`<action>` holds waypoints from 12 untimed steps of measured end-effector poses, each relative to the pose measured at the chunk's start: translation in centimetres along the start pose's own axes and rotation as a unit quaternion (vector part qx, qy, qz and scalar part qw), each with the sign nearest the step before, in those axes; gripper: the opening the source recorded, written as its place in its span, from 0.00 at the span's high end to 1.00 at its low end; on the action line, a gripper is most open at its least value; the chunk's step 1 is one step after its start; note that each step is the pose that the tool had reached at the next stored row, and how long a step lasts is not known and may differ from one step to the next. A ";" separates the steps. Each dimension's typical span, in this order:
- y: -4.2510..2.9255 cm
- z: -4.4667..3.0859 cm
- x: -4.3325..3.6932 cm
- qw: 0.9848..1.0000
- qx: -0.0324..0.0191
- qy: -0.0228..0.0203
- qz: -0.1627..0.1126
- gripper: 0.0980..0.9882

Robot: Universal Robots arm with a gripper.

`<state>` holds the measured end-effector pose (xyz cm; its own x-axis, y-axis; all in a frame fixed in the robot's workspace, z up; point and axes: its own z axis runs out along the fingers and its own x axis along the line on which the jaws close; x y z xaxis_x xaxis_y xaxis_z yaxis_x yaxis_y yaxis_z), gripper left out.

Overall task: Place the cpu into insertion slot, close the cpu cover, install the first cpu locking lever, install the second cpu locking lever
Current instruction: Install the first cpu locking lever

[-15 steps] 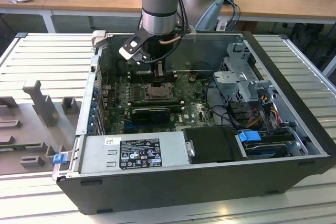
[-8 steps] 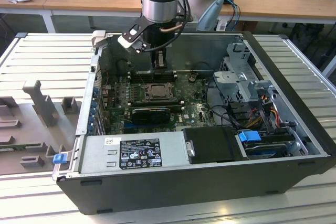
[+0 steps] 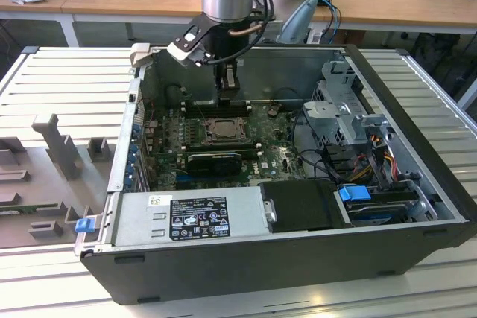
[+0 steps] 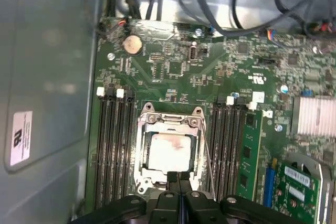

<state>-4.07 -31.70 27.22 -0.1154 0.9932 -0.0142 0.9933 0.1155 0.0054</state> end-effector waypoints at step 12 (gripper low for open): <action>0.00 0.09 0.00 0.986 -0.002 0.001 -0.164 0.99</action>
<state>-4.07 -31.70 27.13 -0.4315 0.9020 -0.0148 0.9021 0.4316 0.0053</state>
